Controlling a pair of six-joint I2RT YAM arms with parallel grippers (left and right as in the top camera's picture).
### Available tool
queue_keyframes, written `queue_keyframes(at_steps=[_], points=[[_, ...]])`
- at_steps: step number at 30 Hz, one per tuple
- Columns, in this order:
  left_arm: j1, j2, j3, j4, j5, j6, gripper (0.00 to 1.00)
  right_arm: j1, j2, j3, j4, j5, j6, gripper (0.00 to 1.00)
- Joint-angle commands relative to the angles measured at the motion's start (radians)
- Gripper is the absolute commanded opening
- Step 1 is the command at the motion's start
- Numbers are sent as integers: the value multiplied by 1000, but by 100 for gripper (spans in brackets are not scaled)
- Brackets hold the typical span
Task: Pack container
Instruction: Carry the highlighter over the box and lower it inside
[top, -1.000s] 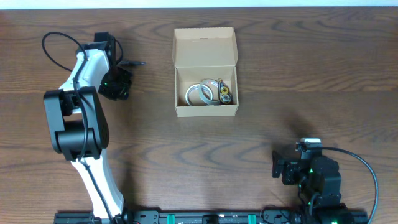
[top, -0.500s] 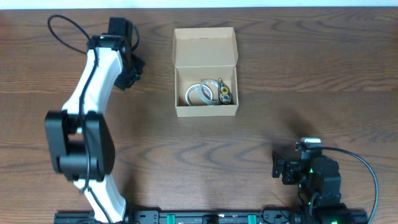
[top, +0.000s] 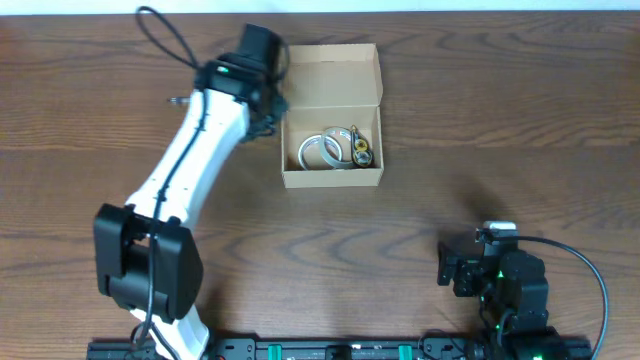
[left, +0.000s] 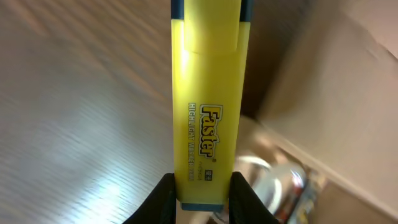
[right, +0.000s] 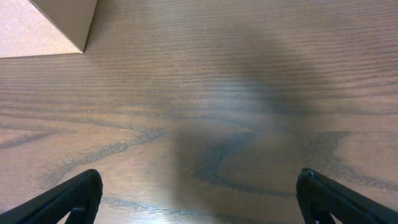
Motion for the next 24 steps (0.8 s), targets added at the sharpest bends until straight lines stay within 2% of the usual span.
queue_keyframes(at_steps=[1, 12, 18, 24], points=[[-69, 0, 12, 18, 16, 11, 8, -8, -4, 0, 2, 6, 10, 99], [-230, 40, 12, 55, 25, 10, 8, -8, -4, 0, 2, 6, 10, 99], [-238, 120, 12, 102, 89, 7, 6, -8, -4, 0, 2, 6, 10, 99], [-250, 179, 12, 203, 94, -21, 6, -8, -4, 0, 2, 6, 10, 99]])
